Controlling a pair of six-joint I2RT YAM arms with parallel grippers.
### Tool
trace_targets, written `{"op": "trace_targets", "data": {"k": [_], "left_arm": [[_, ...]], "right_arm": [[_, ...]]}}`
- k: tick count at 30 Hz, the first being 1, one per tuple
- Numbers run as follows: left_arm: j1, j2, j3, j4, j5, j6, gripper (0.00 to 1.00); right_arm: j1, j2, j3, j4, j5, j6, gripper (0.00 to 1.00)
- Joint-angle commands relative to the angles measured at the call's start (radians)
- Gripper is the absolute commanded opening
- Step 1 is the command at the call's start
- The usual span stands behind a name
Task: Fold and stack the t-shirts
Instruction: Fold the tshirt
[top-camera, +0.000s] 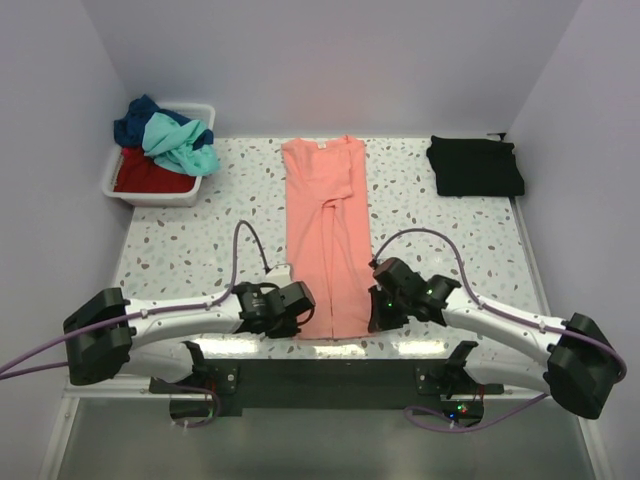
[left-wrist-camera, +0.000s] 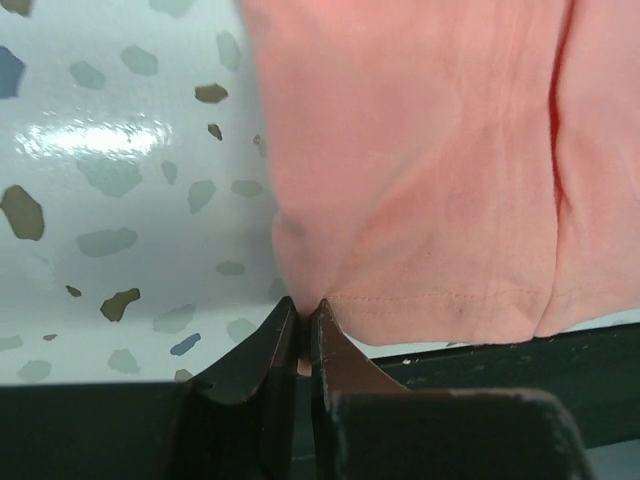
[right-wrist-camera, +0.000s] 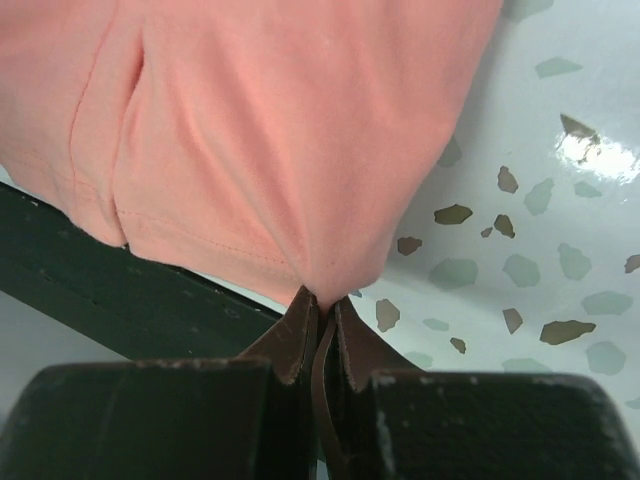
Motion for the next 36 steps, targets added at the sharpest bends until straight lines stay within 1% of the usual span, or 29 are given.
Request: {"op": "trace_targets", "data": {"k": [1, 2, 5, 12, 16, 18, 19, 21, 22, 26, 31, 32, 35, 36], "left_arm": [[-0.003, -0.06, 0.065, -0.152, -0.201, -0.081, 0.0], [-0.003, -0.067, 0.067, -0.159, -0.255, -0.094, 0.0], [-0.001, -0.066, 0.09, -0.164, -0.32, -0.125, 0.0], [-0.001, 0.075, 0.234, -0.182, -0.419, -0.099, 0.0], [0.025, 0.158, 0.336, -0.26, -0.499, -0.107, 0.0], [0.048, 0.192, 0.373, -0.271, -0.538, -0.096, 0.0], [0.077, 0.196, 0.38, -0.259, -0.547, -0.092, 0.0], [0.114, 0.207, 0.384, -0.213, -0.553, -0.023, 0.0], [0.155, 0.212, 0.386, -0.164, -0.55, 0.003, 0.0], [0.249, 0.267, 0.429, -0.055, -0.538, 0.156, 0.0], [0.354, 0.411, 0.554, 0.068, -0.489, 0.31, 0.0], [0.368, 0.46, 0.605, 0.074, -0.481, 0.342, 0.0], [0.416, 0.544, 0.691, 0.1, -0.463, 0.399, 0.0], [0.427, 0.563, 0.711, 0.105, -0.458, 0.41, 0.0]], "right_arm": [[0.002, -0.009, 0.097, -0.092, 0.094, -0.043, 0.0], [0.002, -0.004, 0.109, -0.103, 0.112, -0.049, 0.0], [0.002, 0.022, 0.164, -0.122, 0.163, -0.072, 0.0], [-0.001, 0.146, 0.333, -0.138, 0.309, -0.165, 0.0], [-0.043, 0.218, 0.407, -0.132, 0.352, -0.218, 0.0], [-0.092, 0.252, 0.445, -0.114, 0.349, -0.253, 0.0], [-0.11, 0.264, 0.458, -0.109, 0.343, -0.264, 0.0], [-0.147, 0.294, 0.477, -0.082, 0.326, -0.299, 0.0], [-0.174, 0.307, 0.502, -0.076, 0.32, -0.311, 0.0], [-0.215, 0.387, 0.569, -0.025, 0.309, -0.373, 0.0], [-0.281, 0.545, 0.704, 0.001, 0.286, -0.411, 0.0], [-0.287, 0.565, 0.723, 0.009, 0.281, -0.411, 0.0], [-0.305, 0.662, 0.801, 0.033, 0.269, -0.416, 0.0], [-0.311, 0.689, 0.856, 0.033, 0.266, -0.419, 0.0]]}}
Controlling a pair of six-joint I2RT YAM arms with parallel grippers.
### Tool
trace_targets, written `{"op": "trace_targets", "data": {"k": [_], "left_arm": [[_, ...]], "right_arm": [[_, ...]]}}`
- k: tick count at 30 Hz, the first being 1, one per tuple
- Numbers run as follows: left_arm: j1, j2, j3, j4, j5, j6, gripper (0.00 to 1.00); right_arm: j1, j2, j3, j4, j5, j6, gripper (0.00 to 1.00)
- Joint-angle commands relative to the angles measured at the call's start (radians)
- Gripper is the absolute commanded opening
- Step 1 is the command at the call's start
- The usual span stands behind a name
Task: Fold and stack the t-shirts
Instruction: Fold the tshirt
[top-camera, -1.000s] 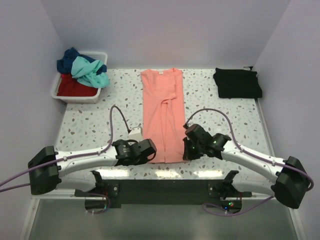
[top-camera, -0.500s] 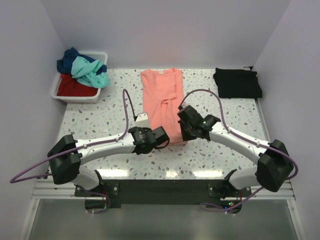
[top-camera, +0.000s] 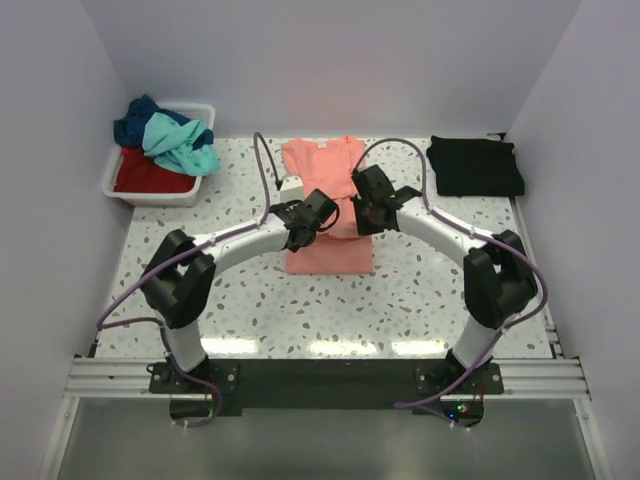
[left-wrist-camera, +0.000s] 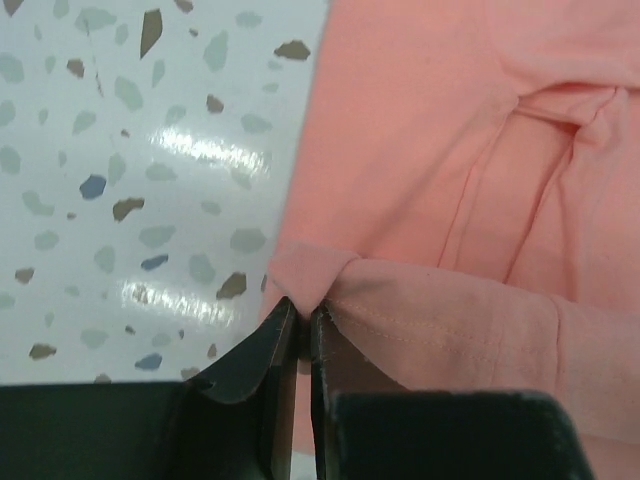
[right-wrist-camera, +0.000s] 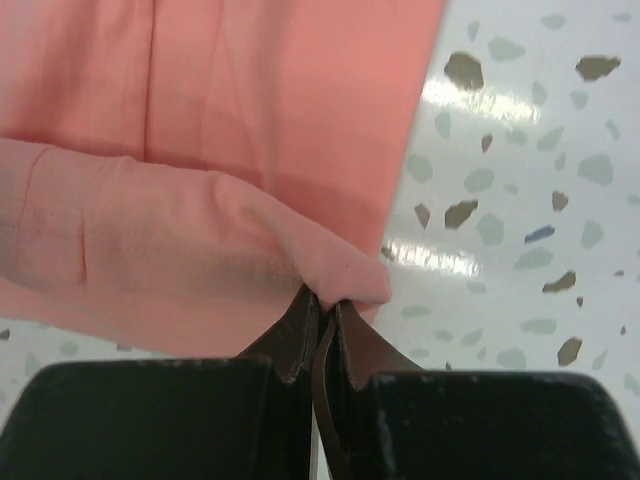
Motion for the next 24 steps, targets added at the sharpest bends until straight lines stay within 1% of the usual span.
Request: {"op": "trace_targets", "data": {"k": [1, 5, 9, 14, 15, 17, 18, 20, 21, 22, 24], "left_arm": [[0.075, 0.083, 0.126, 0.074, -0.005, 0.146, 0.0], [0.123, 0.175, 0.225, 0.083, 0.019, 0.199, 0.0], [0.165, 0.24, 0.288, 0.108, 0.054, 0.243, 0.0], [0.204, 0.325, 0.346, 0.164, 0.14, 0.335, 0.0], [0.213, 0.335, 0.354, 0.177, 0.14, 0.335, 0.05], [0.225, 0.346, 0.346, 0.235, 0.18, 0.392, 0.11], [0.232, 0.346, 0.346, 0.255, 0.161, 0.39, 0.2], [0.242, 0.341, 0.329, 0.321, 0.18, 0.435, 0.25], [0.248, 0.338, 0.326, 0.338, 0.17, 0.436, 0.29], [0.251, 0.333, 0.315, 0.362, 0.171, 0.462, 0.31], [0.261, 0.327, 0.32, 0.384, 0.148, 0.461, 0.35]], "right_arm": [[-0.026, 0.133, 0.165, 0.03, 0.004, -0.046, 0.0], [-0.042, 0.241, 0.297, 0.016, -0.007, -0.05, 0.0], [-0.064, 0.34, 0.45, -0.028, -0.004, -0.049, 0.0], [-0.088, 0.4, 0.515, -0.051, 0.021, -0.017, 0.0], [-0.095, 0.411, 0.524, -0.051, 0.026, -0.012, 0.0], [-0.101, 0.405, 0.518, -0.039, 0.058, 0.006, 0.1], [-0.101, 0.404, 0.512, -0.027, 0.064, 0.01, 0.2], [-0.104, 0.4, 0.498, -0.001, 0.101, 0.031, 0.29], [-0.105, 0.396, 0.492, 0.013, 0.102, 0.033, 0.31], [-0.104, 0.399, 0.492, 0.024, 0.113, 0.042, 0.29], [-0.104, 0.402, 0.489, 0.03, 0.121, 0.054, 0.25]]}}
